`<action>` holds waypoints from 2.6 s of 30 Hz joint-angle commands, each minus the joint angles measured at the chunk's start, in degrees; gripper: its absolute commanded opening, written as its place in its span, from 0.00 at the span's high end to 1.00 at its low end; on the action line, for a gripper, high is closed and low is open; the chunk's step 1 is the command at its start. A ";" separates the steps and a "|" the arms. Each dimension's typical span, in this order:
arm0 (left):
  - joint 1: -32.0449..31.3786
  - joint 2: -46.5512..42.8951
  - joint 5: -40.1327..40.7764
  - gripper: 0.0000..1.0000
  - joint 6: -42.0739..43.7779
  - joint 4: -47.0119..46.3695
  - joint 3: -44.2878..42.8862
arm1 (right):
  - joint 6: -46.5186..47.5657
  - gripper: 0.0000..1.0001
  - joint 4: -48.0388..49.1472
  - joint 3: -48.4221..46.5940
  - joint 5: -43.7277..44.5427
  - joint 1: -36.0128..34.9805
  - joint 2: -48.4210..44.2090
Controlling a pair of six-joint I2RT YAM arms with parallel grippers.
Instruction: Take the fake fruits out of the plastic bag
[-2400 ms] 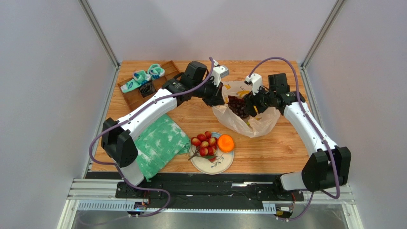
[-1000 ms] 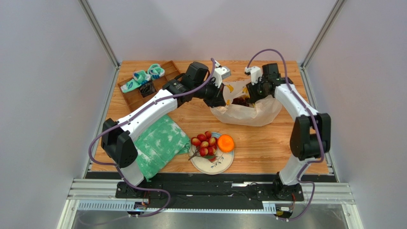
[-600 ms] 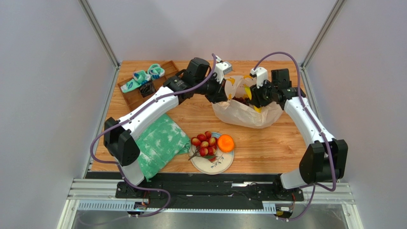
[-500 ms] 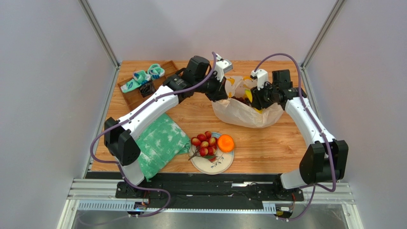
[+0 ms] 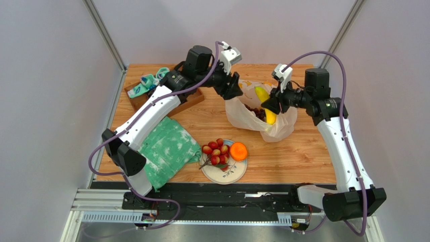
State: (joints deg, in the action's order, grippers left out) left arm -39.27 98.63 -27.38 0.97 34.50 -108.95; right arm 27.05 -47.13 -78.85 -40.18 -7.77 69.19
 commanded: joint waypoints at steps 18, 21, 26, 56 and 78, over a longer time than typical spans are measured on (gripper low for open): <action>3.23 -20.14 11.37 0.34 20.73 6.81 5.58 | -10.12 0.73 29.88 -2.21 26.66 -14.19 2.54; 3.84 -22.86 11.29 0.34 21.09 7.16 7.60 | -1.66 0.74 32.11 -0.07 32.17 -12.20 4.28; 4.72 -25.67 10.24 0.35 19.68 6.90 11.99 | -1.91 0.73 23.00 -1.49 28.33 -4.72 5.96; 22.38 -44.84 -4.35 0.35 5.10 4.09 25.35 | -2.11 0.79 -13.32 -6.09 22.32 -22.98 -11.26; 23.29 -45.54 -25.71 0.19 5.51 9.60 36.53 | 1.16 0.65 -18.51 -1.12 -0.67 -40.31 1.65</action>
State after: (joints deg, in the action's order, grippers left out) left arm -11.03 54.48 -46.11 1.87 41.28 -72.40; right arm 32.32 -67.20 -72.95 -30.26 -49.19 68.58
